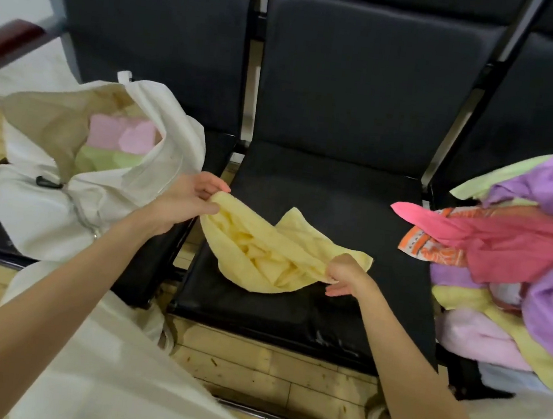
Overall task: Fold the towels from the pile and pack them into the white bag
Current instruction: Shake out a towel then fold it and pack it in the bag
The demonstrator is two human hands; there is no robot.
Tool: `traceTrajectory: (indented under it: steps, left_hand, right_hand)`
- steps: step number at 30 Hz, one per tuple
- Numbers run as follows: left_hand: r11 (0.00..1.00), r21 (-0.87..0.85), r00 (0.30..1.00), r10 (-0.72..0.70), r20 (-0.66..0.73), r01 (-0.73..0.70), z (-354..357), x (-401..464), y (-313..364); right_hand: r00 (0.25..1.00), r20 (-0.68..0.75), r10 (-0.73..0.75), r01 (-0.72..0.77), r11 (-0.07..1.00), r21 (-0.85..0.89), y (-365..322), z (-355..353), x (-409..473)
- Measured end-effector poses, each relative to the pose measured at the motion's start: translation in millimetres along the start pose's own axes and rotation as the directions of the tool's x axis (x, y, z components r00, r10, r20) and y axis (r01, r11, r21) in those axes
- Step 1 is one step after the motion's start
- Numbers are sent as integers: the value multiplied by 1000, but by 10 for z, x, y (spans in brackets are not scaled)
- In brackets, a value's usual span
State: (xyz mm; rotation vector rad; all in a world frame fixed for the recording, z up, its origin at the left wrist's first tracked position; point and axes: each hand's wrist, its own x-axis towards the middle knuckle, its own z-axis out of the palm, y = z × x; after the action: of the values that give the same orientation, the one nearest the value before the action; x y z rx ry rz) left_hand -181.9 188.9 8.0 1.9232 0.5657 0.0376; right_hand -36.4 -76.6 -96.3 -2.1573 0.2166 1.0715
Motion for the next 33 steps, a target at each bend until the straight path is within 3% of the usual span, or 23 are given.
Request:
traceTrajectory:
  steps: [2, 5, 10, 12, 14, 17, 19, 22, 25, 29, 33]
  left_hand:
    - [1000, -19, 1000, 11, 13, -10, -19, -8, -3]
    - [1000, -27, 1000, 9, 2, -9, -26, -32, -13]
    - [1000, -15, 999, -11, -37, 11, 20, -79, -59]
    - [1000, 4, 999, -3, -35, 3, 66, -95, -63]
    - [1000, 6, 999, 15, -40, -15, 85, -106, -52]
    - [999, -21, 996, 30, -86, -32, 51, -96, -49]
    - [997, -74, 991, 23, -132, -33, 11, -83, -60]
    - [995, -99, 984, -6, -176, -12, 5, -93, -84]
    - [998, -59, 986, -24, -166, 14, 83, -122, -148]
    - [999, -12, 985, -50, -163, 49, 185, -135, -298]
    - [999, -5, 986, -46, -158, 45, 235, -112, -379]
  right_hand:
    - [999, -47, -18, 21, 998, 52, 33, 41, 97]
    - [985, -173, -13, 73, 936, 345, 44, 92, 236]
    - [942, -332, -45, 109, 978, 177, 32, 168, 184]
    - [924, -369, -98, 178, 966, 188, -26, 152, 182]
    - [872, -442, -208, 347, 901, 260, -175, 116, 113]
    - [681, -519, -517, 659, 742, 125, -370, 28, 75]
    - [583, -467, -664, 733, 679, -50, -422, -23, 122]
    - [578, -369, -728, 670, 681, -293, -296, -22, 173]
    - [559, -345, -754, 655, 656, -375, -36, 35, 179]
    - [563, -207, -800, 662, 586, -467, 316, -3, 223]
    - [499, -101, -861, 628, 439, -643, 466, -90, 176]
